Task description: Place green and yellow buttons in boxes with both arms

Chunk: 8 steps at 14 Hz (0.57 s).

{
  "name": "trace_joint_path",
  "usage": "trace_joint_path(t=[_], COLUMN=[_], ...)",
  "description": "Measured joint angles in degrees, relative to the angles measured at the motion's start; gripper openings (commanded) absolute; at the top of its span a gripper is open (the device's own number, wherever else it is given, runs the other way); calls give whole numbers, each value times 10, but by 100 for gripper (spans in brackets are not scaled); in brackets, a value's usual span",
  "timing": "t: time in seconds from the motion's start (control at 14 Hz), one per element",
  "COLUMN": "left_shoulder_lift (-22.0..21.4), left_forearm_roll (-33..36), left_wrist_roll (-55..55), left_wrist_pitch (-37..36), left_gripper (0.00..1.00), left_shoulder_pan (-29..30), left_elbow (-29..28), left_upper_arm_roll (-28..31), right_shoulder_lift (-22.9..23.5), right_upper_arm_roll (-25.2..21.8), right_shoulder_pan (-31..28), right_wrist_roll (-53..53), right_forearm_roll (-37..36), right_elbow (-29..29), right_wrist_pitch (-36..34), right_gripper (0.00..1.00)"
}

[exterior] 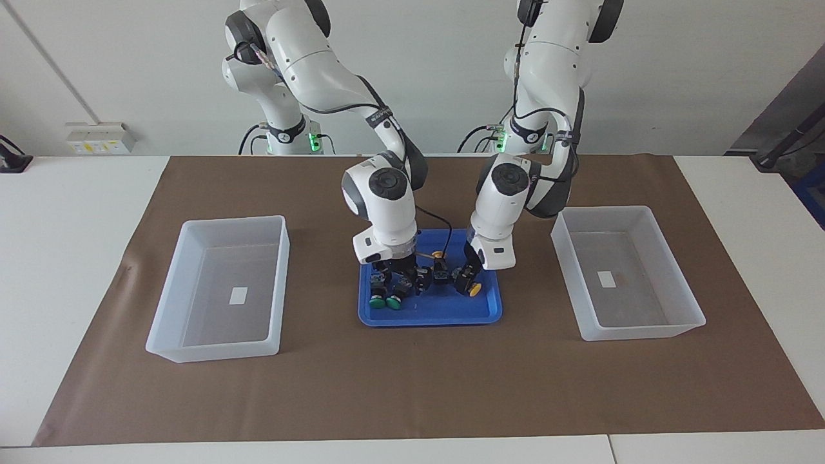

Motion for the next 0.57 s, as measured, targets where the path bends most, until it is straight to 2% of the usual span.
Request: trace_joint_path(t=[0.07,0.36,0.57], left_shoulder_lift=[0,0,-4], left_forearm_roll=[0,0,0], left_wrist_roll=[0,1,1], left_wrist_pitch=[0,1,-19], left_gripper=[0,0,0], left_shoulder_pan=[0,0,2], left_elbow=[0,3,26], left_upper_arm_roll=[0,0,3], right_shoulder_lift=[0,-12,-62], right_upper_arm_roll=[0,-1,-5], right_shoulder_pan=[0,5,-16], right_wrist_roll=[0,0,0], right_forearm_roll=[0,-3,-4], right_elbow=[0,6,10], right_wrist_pitch=[0,1,-35], right_gripper=[0,0,0])
